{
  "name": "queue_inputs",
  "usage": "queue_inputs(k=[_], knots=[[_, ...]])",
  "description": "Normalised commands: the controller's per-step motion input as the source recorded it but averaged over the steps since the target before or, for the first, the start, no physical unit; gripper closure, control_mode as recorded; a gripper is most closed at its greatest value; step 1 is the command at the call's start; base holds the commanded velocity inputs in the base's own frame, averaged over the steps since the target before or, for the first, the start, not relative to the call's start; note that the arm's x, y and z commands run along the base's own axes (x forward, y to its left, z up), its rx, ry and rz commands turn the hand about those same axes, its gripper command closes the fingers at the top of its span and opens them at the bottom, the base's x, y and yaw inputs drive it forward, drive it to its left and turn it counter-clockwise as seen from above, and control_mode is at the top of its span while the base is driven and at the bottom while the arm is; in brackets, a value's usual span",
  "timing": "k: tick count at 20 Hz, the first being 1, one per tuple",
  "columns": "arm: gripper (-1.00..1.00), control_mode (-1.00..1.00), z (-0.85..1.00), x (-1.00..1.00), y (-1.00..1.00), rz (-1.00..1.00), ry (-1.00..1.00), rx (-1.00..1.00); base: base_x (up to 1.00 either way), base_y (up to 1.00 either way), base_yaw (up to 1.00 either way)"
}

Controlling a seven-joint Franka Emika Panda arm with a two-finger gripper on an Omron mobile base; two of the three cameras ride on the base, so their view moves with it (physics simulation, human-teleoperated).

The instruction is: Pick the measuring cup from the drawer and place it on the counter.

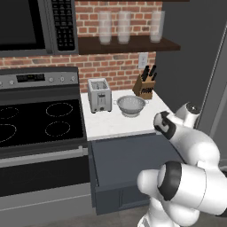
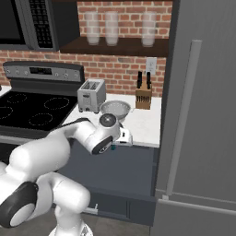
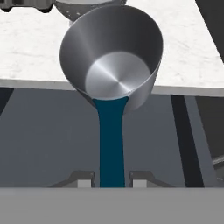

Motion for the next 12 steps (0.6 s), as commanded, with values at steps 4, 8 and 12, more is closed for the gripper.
queue_inputs(k=[4, 8, 12], knots=[[1.0, -1.0, 1.0, 0.0, 0.0, 0.0, 0.1, 0.0, 0.0, 0.0, 0.0], [1.0, -1.0, 0.91, 0.19, 0.03, 0.0, 0.07, 0.0, 0.0, 0.0, 0.0], [1.0, -1.0, 0.27, 0.43, 0.39, 0.09, 0.04, 0.0, 0.0, 0.0, 0.0]])
